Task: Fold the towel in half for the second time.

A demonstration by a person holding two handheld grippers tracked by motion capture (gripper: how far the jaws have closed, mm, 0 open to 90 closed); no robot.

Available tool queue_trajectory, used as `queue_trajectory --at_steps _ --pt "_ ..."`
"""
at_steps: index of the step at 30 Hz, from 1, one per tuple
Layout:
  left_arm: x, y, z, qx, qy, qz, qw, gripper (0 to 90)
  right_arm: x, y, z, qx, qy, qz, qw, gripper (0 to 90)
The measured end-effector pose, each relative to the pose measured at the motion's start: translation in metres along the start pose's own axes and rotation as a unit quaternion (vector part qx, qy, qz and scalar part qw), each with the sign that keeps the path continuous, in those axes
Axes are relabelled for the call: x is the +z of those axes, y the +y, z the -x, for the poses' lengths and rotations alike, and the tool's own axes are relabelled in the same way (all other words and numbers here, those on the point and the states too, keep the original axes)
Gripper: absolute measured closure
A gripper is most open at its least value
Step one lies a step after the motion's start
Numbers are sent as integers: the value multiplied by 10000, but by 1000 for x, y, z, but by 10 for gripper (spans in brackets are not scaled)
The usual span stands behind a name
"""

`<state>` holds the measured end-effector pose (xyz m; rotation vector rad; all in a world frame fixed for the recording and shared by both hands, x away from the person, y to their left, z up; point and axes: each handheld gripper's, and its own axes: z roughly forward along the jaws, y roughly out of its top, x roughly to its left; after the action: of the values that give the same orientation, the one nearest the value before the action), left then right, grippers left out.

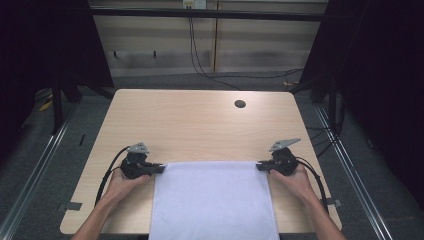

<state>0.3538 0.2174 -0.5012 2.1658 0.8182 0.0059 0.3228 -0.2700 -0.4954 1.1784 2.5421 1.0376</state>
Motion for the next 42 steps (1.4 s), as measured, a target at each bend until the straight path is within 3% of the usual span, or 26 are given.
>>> queue_trajectory --at_steps 4,7,12,15,18,23,29,34,38,42 --pt "-2 4 -2 -71 -3 69 10000 847 -5 3 3 158 95 106 9998 861" --pt "-7 13 -5 -181 26 316 9993 847 -13 9 10 286 126 407 9987 863" --pt "-16 27 -11 -194 208 616 9977 847 -18 26 18 261 36 706 9972 864" --pt "-17 32 -13 -193 258 625 9975 847 -20 33 22 286 46 865 9958 864" --pt "-18 36 -15 -302 223 732 9966 849 -22 38 26 295 13 943 9951 865" --pt "-32 41 -11 -137 261 835 9961 850 -27 42 27 312 20 1125 9932 866" --pt "-40 46 -6 -127 223 848 9961 851 -38 47 19 236 2 1250 9919 866" --pt "-47 53 -10 -155 198 1034 9943 852 -43 57 24 261 -4 1314 9910 866" --pt "-50 65 -13 -81 304 1075 9937 852 -47 69 28 202 -61 1356 9905 867" --pt "-54 80 -17 -120 385 1243 9914 852 -56 80 30 224 -141 1483 9886 867"
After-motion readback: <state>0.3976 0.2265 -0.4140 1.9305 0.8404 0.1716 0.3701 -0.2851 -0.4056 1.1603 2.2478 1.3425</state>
